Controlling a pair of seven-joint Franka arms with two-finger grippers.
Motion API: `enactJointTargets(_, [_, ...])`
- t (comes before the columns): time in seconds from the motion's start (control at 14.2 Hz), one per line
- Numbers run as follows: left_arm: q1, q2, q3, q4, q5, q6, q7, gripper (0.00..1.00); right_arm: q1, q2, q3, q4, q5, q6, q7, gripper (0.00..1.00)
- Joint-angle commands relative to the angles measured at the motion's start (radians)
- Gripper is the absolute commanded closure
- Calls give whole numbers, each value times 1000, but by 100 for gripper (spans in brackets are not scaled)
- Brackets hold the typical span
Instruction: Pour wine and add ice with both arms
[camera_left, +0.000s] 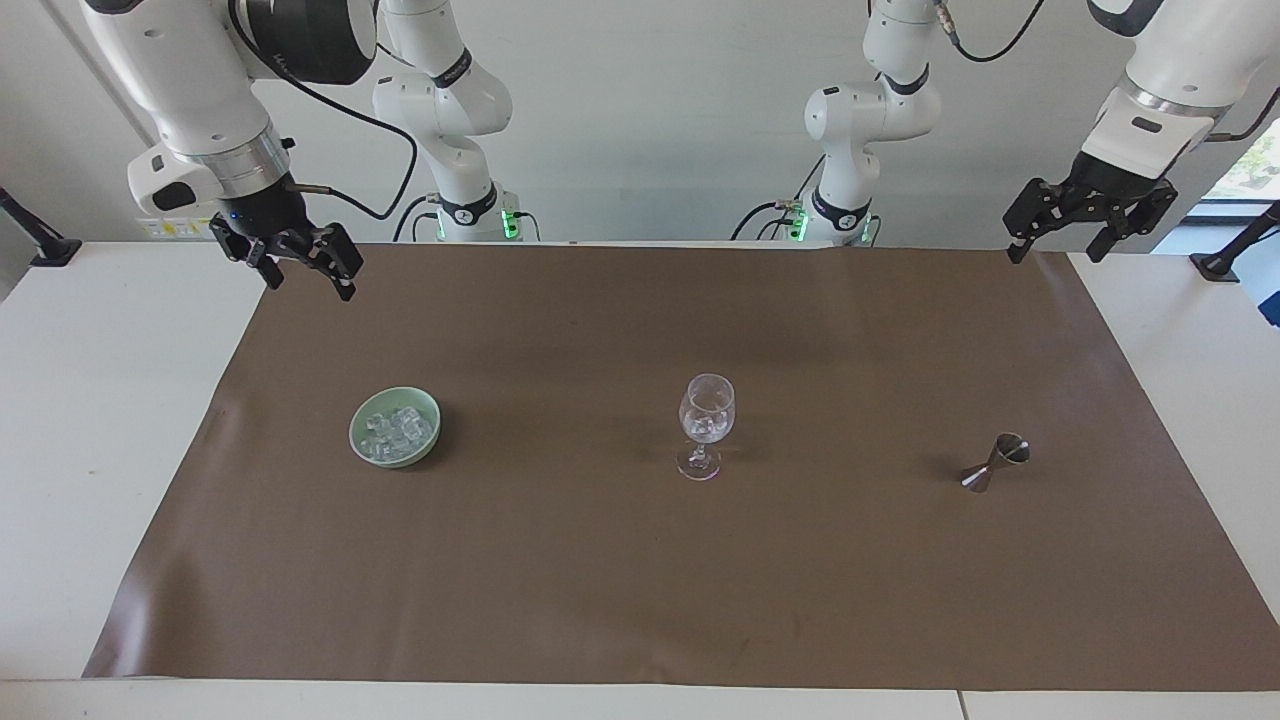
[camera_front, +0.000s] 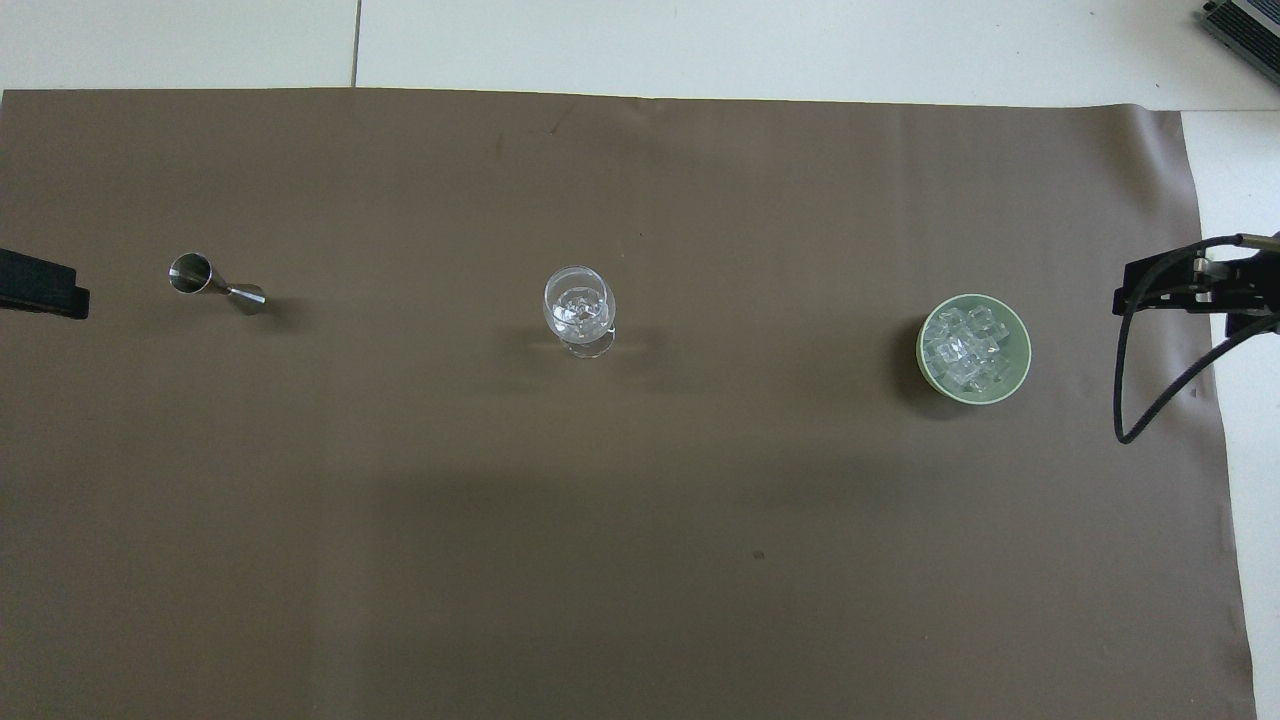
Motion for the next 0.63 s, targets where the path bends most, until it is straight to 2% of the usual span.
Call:
enactJointTargets(0.0, [-13, -14, 3, 31, 13, -58, 15, 0, -6, -21, 8, -15, 19, 6, -26, 0])
enactJointTargets(0.35, [-77, -19, 26, 34, 7, -81, 6, 0, 21, -23, 8, 5, 21, -40, 5, 0])
enactJointTargets(0.56, [-60, -46, 43, 26, 7, -87, 8, 0, 52, -19, 11, 52, 24, -100, 95, 0])
